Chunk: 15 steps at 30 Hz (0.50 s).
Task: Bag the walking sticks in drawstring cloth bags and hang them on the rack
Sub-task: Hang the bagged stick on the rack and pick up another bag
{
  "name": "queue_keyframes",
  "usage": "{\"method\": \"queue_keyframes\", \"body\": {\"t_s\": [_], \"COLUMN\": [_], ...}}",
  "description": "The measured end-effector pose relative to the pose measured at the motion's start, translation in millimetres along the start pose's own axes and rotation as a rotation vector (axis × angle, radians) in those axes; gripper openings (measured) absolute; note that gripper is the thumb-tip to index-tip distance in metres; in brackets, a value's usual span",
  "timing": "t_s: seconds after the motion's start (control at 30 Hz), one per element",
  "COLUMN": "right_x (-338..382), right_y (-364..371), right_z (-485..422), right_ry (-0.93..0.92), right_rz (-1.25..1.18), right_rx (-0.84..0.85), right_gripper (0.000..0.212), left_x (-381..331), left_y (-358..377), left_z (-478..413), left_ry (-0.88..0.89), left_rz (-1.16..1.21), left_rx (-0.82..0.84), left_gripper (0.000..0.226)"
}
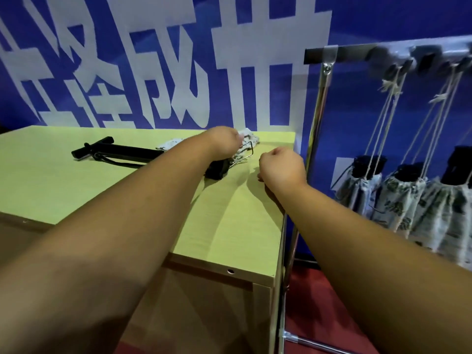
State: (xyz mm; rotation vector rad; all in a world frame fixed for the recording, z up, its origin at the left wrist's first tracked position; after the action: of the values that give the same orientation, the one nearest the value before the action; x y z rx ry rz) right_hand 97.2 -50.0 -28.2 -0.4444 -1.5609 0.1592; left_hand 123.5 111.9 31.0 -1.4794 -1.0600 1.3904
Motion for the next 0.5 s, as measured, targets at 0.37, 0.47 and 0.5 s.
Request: {"method": "queue_keyframes", "body": {"t_s": [0.37,0.47,0.5], "right_x": [6.8,7.9,9.9], "right_y": [7.1,2.3,-0.4], "right_z": [-15.6,-8.9,-5.2], "right_ry": [-0.097,-0.106,-0.119], "right_rz": [0.368,0.343,0.326], "right_rx": [-0.043,-0.052,-0.053], "right_gripper": [0.024,0.022,0.021], "left_x": [6.8,1.4,-3.5], "left_y": [5.1,-20.2,-30.5], "left_z": [-13.5,-9.3,-3.9], "left_ry": [-0.182,-0.067,-0.025], "left_rz": [0.174,0.339,0.409], "left_rx": [-0.161,-0.364,-0.427], "left_gripper": [0.079,0.060,0.049]}}
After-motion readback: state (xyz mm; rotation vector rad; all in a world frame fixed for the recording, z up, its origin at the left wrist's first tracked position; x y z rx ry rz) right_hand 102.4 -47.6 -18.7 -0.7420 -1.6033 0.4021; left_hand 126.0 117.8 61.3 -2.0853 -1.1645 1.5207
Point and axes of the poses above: each hand's wrist, its own z-axis away from the middle knuckle, its own y-axis out of the palm, x = y × z, the point moved 10 cm from there along -z, towards the middle knuckle, and after that the axes turned 3 degrees about y, right-handed, at the moved point
